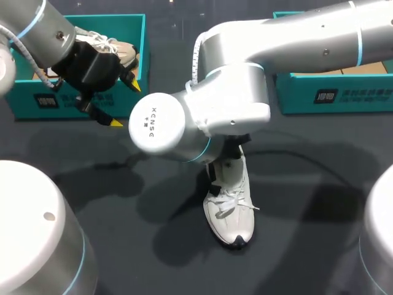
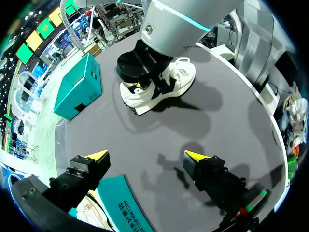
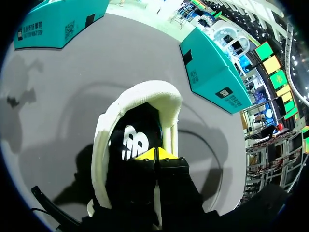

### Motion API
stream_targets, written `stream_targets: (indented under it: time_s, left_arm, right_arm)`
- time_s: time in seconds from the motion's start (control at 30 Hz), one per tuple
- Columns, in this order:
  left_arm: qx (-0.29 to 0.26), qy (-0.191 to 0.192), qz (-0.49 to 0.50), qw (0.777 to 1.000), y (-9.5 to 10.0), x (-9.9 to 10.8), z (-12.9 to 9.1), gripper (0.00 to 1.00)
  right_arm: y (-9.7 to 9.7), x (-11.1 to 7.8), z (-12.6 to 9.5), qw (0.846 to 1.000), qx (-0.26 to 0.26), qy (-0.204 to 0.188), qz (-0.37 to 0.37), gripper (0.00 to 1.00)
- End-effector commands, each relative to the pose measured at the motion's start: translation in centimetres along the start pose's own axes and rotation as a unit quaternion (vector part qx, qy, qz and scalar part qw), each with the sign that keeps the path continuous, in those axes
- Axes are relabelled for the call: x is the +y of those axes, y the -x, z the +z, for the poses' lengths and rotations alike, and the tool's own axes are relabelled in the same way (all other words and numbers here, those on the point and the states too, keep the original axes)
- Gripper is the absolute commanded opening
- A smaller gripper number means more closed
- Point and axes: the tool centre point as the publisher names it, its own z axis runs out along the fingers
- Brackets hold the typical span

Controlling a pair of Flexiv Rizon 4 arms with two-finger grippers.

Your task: Take the shoe out of the shoebox, open the shoe tongue, remove and reinsert the insole, then place the shoe into the shoebox

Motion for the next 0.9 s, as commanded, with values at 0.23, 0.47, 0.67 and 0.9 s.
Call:
stream_targets:
  time_s: [0.23,0.47,0.67,0.9]
  left_arm:
    - [0.000,0.001,0.000,1.000,-0.1,0.0,-0.1,1.00]
    - [0.000,0.001,0.000,1.000,-0.1,0.0,-0.1,1.00]
    - [0.000,0.001,0.000,1.000,-0.1,0.0,-0.1,1.00]
    - [0.000,0.001,0.000,1.000,-0.1,0.0,-0.1,1.00]
  right_arm:
    - [-1.3,-0.8,-1.1,1.000,0.029,-0.009,-0.006,0.00]
    - [0.3,1.3,-3.5,0.999,0.034,0.024,0.002,0.00]
    - [-0.5,2.8,-1.3,0.998,0.057,0.017,-0.017,0.00]
    - [-1.7,2.5,0.7,0.996,0.080,-0.023,-0.036,0.00]
